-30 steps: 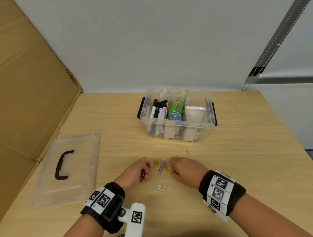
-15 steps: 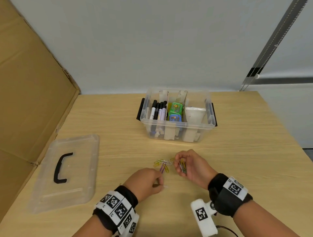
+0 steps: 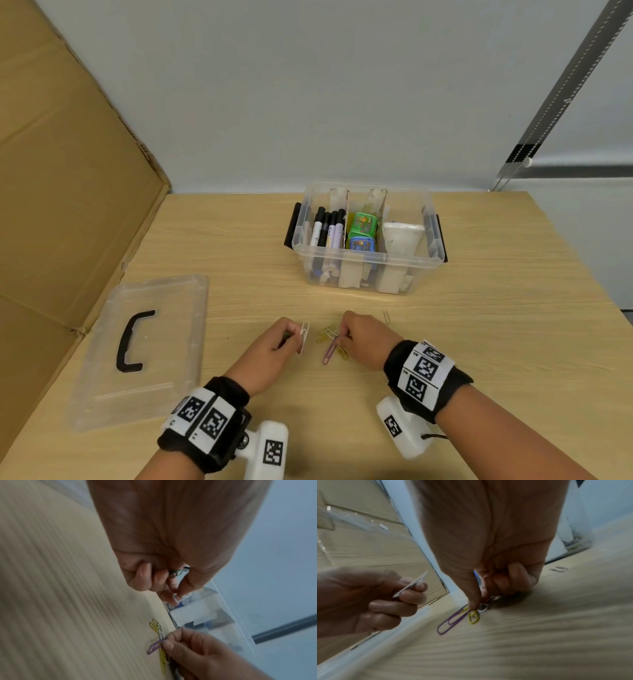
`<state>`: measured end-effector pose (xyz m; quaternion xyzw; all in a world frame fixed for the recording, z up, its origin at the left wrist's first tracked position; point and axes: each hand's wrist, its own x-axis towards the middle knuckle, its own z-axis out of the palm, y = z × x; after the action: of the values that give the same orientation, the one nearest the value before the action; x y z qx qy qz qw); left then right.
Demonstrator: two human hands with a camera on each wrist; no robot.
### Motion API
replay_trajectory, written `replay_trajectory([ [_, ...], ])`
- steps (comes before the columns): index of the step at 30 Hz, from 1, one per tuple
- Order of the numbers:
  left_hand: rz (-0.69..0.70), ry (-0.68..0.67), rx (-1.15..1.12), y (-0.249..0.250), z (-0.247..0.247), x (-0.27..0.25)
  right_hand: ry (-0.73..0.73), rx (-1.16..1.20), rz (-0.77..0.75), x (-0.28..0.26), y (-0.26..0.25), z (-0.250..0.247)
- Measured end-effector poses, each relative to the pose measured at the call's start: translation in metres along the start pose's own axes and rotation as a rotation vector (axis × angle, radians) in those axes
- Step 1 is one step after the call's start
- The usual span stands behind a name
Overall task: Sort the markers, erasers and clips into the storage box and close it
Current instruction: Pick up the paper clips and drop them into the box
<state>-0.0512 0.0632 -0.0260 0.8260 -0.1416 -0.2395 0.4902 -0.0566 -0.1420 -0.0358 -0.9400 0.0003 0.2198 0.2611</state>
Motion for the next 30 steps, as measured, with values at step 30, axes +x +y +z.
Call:
replay_trajectory([
  [30, 0.051, -0.061, 0.594, 0.012, 0.039, 0.015, -0.096, 1.471, 0.034, -0.031, 0.026, -0.024],
])
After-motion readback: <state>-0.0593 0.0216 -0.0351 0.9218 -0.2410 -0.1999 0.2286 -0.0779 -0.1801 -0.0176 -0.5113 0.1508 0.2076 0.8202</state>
